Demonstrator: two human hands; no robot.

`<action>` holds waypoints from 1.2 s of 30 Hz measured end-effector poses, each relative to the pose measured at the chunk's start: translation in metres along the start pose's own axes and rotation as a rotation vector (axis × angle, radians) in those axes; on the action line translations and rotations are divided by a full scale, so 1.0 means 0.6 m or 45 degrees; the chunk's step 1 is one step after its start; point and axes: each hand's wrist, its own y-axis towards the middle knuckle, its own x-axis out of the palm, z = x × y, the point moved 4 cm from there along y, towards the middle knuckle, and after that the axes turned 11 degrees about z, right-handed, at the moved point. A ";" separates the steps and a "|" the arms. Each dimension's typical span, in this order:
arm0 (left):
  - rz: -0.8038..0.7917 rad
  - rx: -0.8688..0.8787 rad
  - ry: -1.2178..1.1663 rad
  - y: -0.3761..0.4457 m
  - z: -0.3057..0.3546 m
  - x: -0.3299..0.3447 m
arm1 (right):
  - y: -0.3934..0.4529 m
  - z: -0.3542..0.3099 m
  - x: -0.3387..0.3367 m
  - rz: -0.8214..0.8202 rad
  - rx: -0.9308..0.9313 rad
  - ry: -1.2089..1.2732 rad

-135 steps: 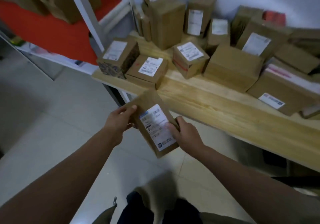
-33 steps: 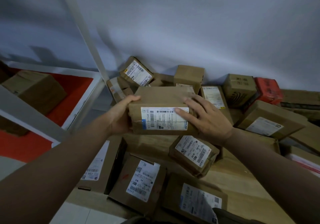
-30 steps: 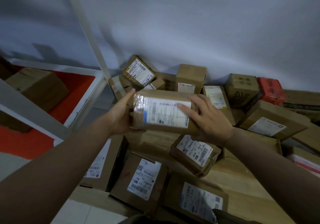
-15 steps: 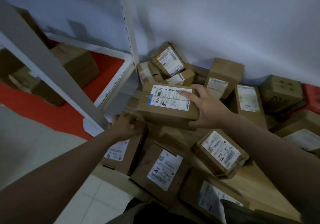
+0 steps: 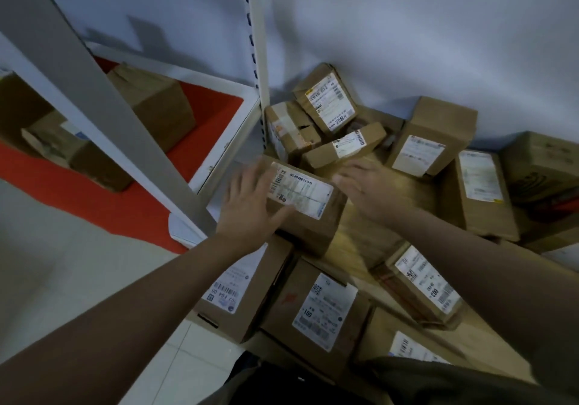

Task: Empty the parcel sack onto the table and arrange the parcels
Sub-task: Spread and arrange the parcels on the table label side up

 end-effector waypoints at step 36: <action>-0.498 -0.905 -1.480 0.060 0.207 0.033 | -0.122 0.126 -0.143 0.929 -0.252 -0.352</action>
